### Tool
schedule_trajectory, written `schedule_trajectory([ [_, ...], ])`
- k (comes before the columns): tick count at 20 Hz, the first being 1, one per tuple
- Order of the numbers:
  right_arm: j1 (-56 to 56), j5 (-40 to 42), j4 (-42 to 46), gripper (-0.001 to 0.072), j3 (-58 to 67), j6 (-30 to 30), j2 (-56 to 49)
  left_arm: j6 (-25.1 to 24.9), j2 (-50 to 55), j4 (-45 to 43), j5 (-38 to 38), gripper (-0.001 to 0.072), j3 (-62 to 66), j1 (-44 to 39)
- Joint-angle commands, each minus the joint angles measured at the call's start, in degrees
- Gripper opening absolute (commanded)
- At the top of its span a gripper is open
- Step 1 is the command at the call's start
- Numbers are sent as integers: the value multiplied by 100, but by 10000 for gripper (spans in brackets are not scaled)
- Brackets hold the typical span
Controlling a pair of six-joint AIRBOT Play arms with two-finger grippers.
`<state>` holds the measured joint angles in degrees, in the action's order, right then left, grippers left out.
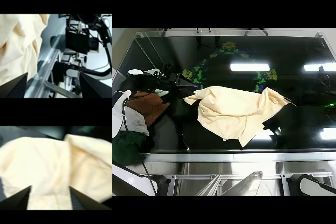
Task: Fold the shirts.
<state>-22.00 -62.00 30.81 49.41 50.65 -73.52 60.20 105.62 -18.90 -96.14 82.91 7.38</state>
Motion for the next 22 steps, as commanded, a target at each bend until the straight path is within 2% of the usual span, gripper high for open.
schedule_trajectory([
  [1, -660, -74, 1904, 639, 81, 1139, -160, 234, -291, 26, -315, 720, -588, -212],
  [3, -949, 240, 2006, 639, 83, 1167, -367, 225, -717, -551, 68, 720, -1355, -562],
  [5, -1038, 627, 1792, 638, 87, 1097, -688, 470, -1126, -1182, 669, 720, -2201, -986],
  [9, -953, 660, 1410, 636, 468, 975, -1416, 645, -1427, -1237, 1648, 720, -3327, -1803],
  [11, -892, 654, 1270, 633, 625, 911, -1543, 859, -1425, -1244, 2068, 720, -3491, -2133],
  [12, -857, 654, 1241, 587, 693, 883, -1558, 892, -1423, -1248, 2321, 720, -3506, -2269],
  [13, -839, 649, 1239, 465, 767, 754, -1556, 894, -1419, -1248, 2599, 720, -3504, -2415],
  [15, -820, 649, 1237, 462, 874, 697, -1554, 1005, -1360, -1272, 2940, 720, -3501, -2597],
  [17, -820, 649, 1239, 463, 927, 693, -1554, 1231, -1115, -1261, 2975, 720, -3501, -2658],
  [18, -820, 647, 1213, 462, 935, 660, -1554, 1228, -1014, -1174, 2918, 618, -3453, -2656],
  [22, -822, 651, 894, 462, 935, 459, -1554, 1231, -741, -1121, 3202, 618, -2830, -2730],
])
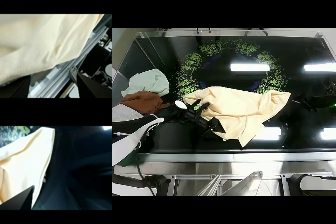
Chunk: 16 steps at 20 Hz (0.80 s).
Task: Fold the shirts.
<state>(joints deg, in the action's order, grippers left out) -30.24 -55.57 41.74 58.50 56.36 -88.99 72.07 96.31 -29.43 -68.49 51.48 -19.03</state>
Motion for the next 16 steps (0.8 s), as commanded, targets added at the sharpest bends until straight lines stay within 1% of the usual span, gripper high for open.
schedule_trajectory([
  [1, 4, 7, -197, 462, 26, -111, -7, 44, 275, -92, 514, 617, 490, -116],
  [2, 2, 7, -197, 462, 26, -111, -7, 44, 361, -98, 566, 606, 643, -157],
  [3, 2, 7, -195, 462, 26, -109, -7, 44, 420, -101, 555, 483, 758, -155],
  [4, 0, 9, -192, 462, 26, -111, -7, 39, 450, -103, 487, 378, 866, -153],
  [5, -2, 9, -190, 462, 26, -109, -9, 39, 444, -105, 398, 346, 940, -122],
  [6, -2, 11, -190, 462, 28, -109, -22, 35, 433, -109, 249, 268, 1021, -79],
  [7, -2, 15, -190, 462, 31, -109, -55, -22, 407, -107, 98, 135, 1073, -26],
  [8, -2, 15, -190, 462, 31, -109, -107, -24, 354, -107, -13, 86, 1080, 35],
  [13, 0, 13, -192, 461, 31, -109, -323, -22, 70, -103, -651, 87, 1080, 297],
  [16, 4, 74, -190, 461, 31, -109, -404, -24, 116, -107, -802, 87, 1080, 407],
])
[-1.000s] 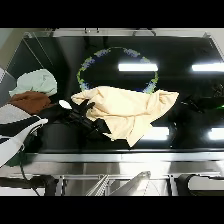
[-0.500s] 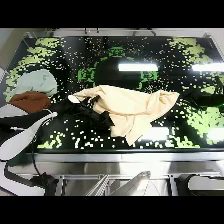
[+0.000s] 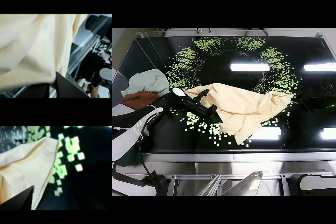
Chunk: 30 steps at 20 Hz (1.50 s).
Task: Fold the shirts.
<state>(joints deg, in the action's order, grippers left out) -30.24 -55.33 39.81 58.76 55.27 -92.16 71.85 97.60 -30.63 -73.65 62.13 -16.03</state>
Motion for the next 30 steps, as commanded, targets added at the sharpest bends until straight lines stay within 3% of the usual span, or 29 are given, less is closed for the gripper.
schedule_trajectory([
  [1, 4, 48, 2, 462, 4, 2, -177, -2, 2, 13, -282, 88, 15, 105],
  [7, 197, -321, -140, 452, 428, 291, -717, -2, 0, 17, -293, 88, 15, 105],
  [9, 428, -328, -129, 370, 505, 448, -787, -2, 0, 20, -291, 88, 15, 107],
  [13, 909, -662, -136, 361, 540, 481, -966, -4, 0, 17, -291, 88, 15, 107],
  [14, 975, -807, -149, 276, 542, 459, -975, -4, 0, 20, -289, 88, 15, 107],
  [15, 1001, -968, -181, 23, 542, 308, -955, -4, 0, 28, -291, 88, 15, 120],
  [20, 686, -1449, -302, 21, 765, 201, -107, -46, -310, 219, -789, 88, 17, 612],
  [26, 31, -1539, -376, 20, 1250, 780, 1987, -72, -1578, 240, -1749, 88, 17, 1930],
  [30, 144, -1882, -743, 21, 1248, 785, 3169, -605, -2503, 446, -1596, 73, 15, 2507],
])
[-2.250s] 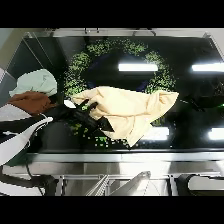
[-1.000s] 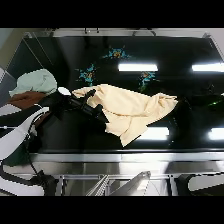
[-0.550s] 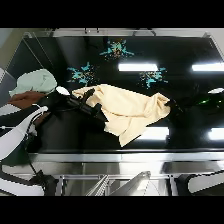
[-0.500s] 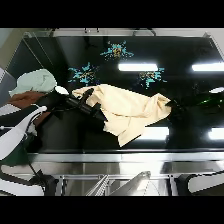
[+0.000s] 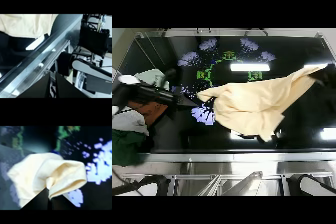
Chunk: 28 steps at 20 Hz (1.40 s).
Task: Fold the shirts.
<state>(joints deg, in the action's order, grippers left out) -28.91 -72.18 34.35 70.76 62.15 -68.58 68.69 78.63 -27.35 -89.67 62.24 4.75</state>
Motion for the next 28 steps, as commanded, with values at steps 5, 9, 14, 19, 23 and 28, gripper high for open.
schedule_trajectory([
  [5, 234, -586, 520, 21, -192, 411, 997, -378, -667, -28, 743, 80, -887, 72],
  [9, 256, -509, 1117, 21, -717, 404, 986, -640, -4, 68, 1794, 299, -1639, -1047],
  [14, 254, -433, 1349, 21, -763, 245, 785, -750, 1384, 313, 2761, 716, -678, -2457],
  [19, 245, -409, 1349, 21, -761, 83, 605, -280, 2774, 308, 2752, 706, 706, -3005],
  [23, 245, -234, 1344, 21, -761, 61, 577, 20, 3526, 310, 2350, 465, 1716, -3104],
  [28, 245, -160, 1342, 21, -761, 2, 577, 243, 4105, 315, 1989, 161, 2549, -3233],
])
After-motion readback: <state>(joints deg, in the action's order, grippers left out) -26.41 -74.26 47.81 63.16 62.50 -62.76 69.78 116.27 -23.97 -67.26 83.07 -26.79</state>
